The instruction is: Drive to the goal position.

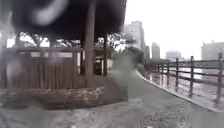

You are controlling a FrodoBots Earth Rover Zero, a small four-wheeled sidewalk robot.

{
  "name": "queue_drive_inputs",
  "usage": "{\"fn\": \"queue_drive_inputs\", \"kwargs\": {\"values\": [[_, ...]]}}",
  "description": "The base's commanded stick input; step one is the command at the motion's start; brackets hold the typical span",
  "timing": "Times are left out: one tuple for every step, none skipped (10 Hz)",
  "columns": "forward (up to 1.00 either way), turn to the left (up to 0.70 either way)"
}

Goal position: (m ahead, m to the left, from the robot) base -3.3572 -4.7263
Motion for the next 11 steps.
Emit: {"fn": "queue_drive_inputs", "kwargs": {"values": [[0.00,0.00],[0.00,0.00],[0.00,0.00],[0.00,0.00],[0.00,0.00],[0.00,0.00],[0.00,0.00],[0.00,0.07],[0.00,0.49],[0.00,1.00],[0.00,1.00]]}}
